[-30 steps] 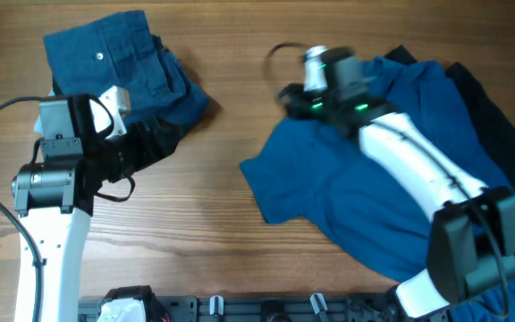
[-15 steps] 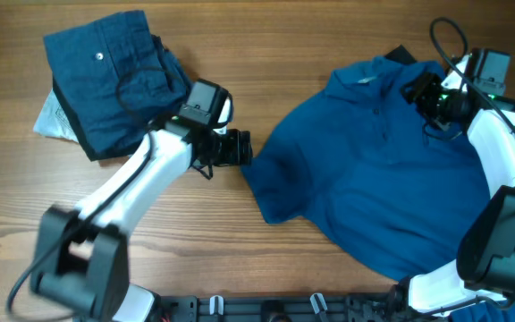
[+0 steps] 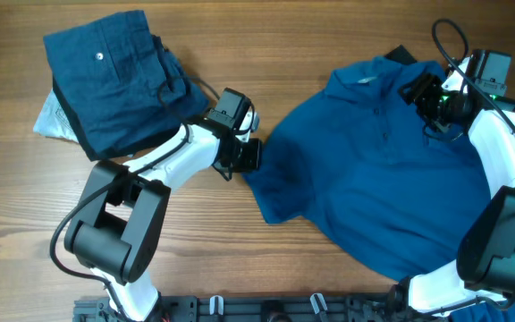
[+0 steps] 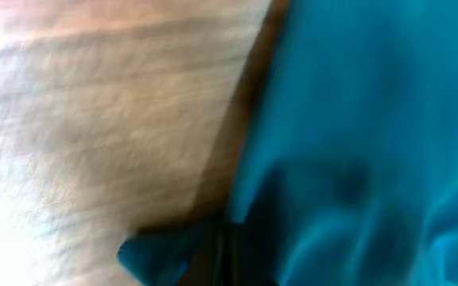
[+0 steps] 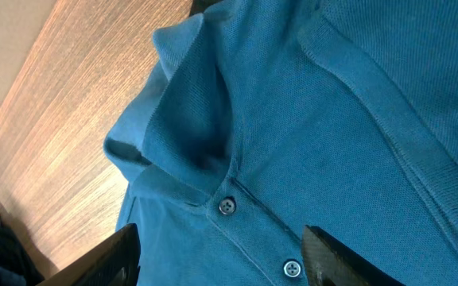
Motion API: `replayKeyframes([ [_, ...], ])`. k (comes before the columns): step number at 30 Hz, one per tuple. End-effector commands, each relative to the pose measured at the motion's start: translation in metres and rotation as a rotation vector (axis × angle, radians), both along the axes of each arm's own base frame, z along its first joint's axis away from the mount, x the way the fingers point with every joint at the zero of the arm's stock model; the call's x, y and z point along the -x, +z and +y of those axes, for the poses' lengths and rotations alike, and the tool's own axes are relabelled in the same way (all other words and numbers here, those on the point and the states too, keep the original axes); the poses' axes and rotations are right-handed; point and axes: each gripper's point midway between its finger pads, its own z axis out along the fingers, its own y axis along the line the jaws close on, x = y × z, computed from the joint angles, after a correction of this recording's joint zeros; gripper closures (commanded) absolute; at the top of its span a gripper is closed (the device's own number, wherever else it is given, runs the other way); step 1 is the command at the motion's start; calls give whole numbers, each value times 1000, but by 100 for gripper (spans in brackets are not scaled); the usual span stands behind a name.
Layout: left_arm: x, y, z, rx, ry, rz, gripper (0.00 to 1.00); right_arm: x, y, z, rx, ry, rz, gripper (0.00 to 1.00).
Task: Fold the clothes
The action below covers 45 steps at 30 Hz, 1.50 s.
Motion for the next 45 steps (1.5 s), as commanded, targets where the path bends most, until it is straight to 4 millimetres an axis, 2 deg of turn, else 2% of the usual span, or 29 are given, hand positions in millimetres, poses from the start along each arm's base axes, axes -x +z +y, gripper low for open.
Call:
replayKeyframes([
  [1,1,3,21,-63,21,15,96,-1,14,4,-7,10,-33,35],
  [3,-2,12,19,-22,28,8,95,-1,14,4,-6,10,-33,35],
  [4,-2,16,15,5,23,3,82,-1,14,4,-6,10,-34,35],
  [5,-3,19,12,21,18,-2,63,-1,14,4,-6,10,-34,35],
  [6,-4,20,8,32,10,-10,49,-1,14,4,-7,10,-33,35],
  [7,-4,20,6,35,5,-16,39,-1,14,4,-7,10,-34,35],
  [8,-3,21,2,38,-5,-21,31,-1,14,4,-7,10,-33,35],
  [10,2,21,-8,42,-34,-29,25,-1,14,4,-6,10,-33,35],
  [11,3,21,-11,42,-44,-30,25,-1,14,4,-7,10,-33,35],
  [12,8,21,-17,40,-92,-41,30,-1,14,4,-7,10,-33,35],
  [14,17,20,-25,22,-172,-63,56,-1,14,4,-7,10,-33,34],
  [16,17,14,-17,-66,-172,-85,96,-1,13,4,-7,10,-33,34],
  [17,16,11,-9,-114,-152,-88,96,-1,14,4,-6,10,-33,34],
  [19,15,6,20,-246,-25,-60,96,-1,13,2,2,5,-31,34],
  [21,21,8,67,-399,149,3,96,0,10,-5,40,-20,-17,34],
  [24,38,26,125,-515,303,108,96,1,7,-12,71,-41,-5,34],
  [26,40,41,153,-511,395,133,96,1,6,-17,95,-59,2,35],
  [29,36,56,175,-487,489,118,96,1,3,-24,130,-81,9,51],
  [31,32,69,190,-451,573,94,96,-1,-5,-36,184,-115,25,71],
  [32,29,74,189,-411,589,83,96,-2,-9,-40,198,-125,32,80],
  [33,25,79,178,-329,554,66,96,-5,-16,-42,203,-128,37,86],
  [35,18,87,147,-181,415,33,93,-6,-25,-41,180,-142,54,86],
  [36,17,90,130,-126,342,17,82,-5,-31,-39,160,-151,70,78],
  [37,17,90,120,-113,292,4,71,-5,-35,-37,148,-143,80,53],
  [38,18,87,110,-116,235,-6,64,-4,-39,-35,141,-139,88,48],
  [41,23,73,73,-125,56,-26,45,-2,-41,-34,135,-135,101,39],
  [43,32,55,51,-147,-75,-17,44,-1,-42,-33,130,-133,107,37],
  [45,37,36,43,-190,-127,6,44,1,-43,-32,128,-132,115,36],
])
